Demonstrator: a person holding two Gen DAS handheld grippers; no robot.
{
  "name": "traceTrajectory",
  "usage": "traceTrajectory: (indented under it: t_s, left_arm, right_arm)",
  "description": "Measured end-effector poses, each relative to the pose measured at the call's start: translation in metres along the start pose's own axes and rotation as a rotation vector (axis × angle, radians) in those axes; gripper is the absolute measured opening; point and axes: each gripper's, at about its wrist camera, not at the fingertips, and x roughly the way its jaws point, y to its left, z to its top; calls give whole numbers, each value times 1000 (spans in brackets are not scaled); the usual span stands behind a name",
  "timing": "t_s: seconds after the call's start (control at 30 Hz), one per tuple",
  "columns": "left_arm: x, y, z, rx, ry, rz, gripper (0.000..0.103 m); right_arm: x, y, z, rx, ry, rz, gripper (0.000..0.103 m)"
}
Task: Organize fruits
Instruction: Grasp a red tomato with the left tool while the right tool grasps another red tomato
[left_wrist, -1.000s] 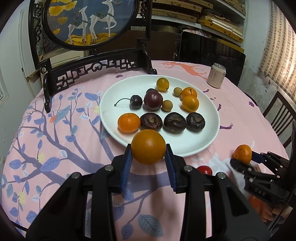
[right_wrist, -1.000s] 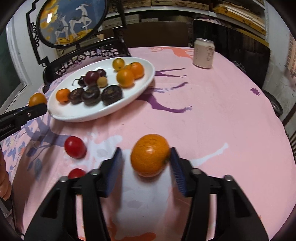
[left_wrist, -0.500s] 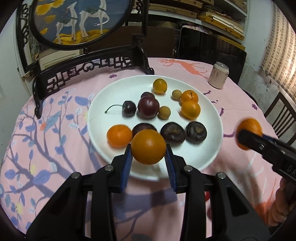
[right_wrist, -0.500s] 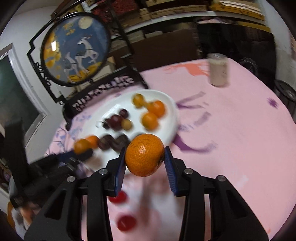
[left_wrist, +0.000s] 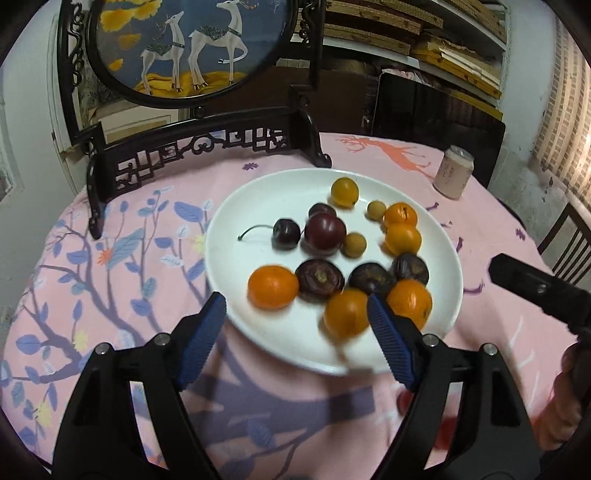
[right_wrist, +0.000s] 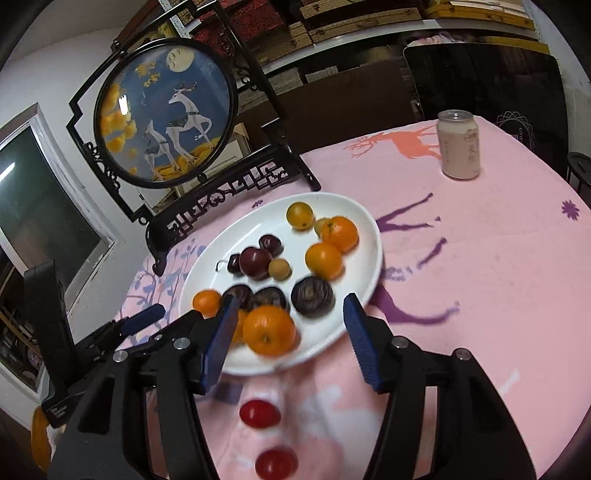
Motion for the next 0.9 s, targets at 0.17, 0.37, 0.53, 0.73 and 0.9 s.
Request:
traceTrajectory:
  t_s: [0.17,0.37,0.53,0.73,0.9]
  left_arm:
    - [-14,-16,-20,64,5,-20,81]
    - [-36,-26,-41,118,-30,36,81]
    - [-44,0,-51,36,-3,72,81]
    - [-44,13,-52,-15,10,67,81]
    - [-43,-9,-57,66,15,40,81]
  right_arm:
    - [-23,-1,-29,-25,6,-14,60]
    - [-35,20,-82,-186,84,-29,60]
    - [-20,46,-107,-339,122,-70,57]
    - [-8,42,-112,-338,161,-99,43]
    - [0,42,-113,-333,186,-110,30]
